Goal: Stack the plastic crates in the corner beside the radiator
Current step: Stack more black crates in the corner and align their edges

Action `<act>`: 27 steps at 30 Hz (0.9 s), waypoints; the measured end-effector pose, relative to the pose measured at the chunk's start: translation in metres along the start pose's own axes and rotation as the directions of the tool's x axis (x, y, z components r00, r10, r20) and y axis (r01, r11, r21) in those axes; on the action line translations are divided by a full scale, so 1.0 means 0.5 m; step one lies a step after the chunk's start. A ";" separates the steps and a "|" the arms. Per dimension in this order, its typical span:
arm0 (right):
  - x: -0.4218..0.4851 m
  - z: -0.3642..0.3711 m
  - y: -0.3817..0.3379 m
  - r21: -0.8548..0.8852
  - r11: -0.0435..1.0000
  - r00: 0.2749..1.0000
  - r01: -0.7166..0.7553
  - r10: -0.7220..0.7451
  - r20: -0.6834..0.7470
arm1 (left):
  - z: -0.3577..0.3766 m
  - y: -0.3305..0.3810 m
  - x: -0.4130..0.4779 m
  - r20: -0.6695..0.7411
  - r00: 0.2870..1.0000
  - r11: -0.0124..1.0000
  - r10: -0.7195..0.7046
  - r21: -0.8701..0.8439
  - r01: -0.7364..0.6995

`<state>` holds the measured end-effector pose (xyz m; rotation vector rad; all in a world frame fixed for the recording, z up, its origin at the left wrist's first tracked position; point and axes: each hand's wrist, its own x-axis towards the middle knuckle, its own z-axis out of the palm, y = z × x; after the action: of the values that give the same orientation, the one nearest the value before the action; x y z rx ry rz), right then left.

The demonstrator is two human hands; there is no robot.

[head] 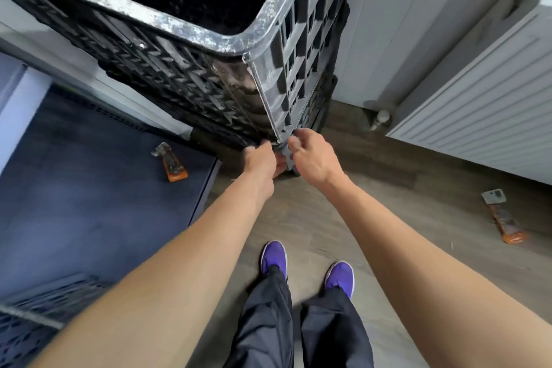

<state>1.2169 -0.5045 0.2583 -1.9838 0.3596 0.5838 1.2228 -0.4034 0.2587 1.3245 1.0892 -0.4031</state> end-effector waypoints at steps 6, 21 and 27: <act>0.051 0.006 -0.002 0.387 0.907 0.985 -0.164 0.169 0.020 | -0.016 0.021 0.002 0.063 0.998 0.995 -0.023 -0.097 0.029; 0.100 -0.040 0.007 0.559 0.799 0.973 -0.223 0.219 0.074 | 0.025 0.034 0.015 0.053 0.999 1.000 -0.001 -0.012 0.001; 0.099 -0.057 0.018 0.526 0.831 0.983 -0.179 0.132 0.126 | 0.025 0.029 0.017 0.126 0.992 1.000 -0.014 -0.008 0.016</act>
<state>1.2613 -0.5343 0.2355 -1.3915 0.5696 0.5904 1.2432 -0.4082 0.2587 1.2661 0.9951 -0.4856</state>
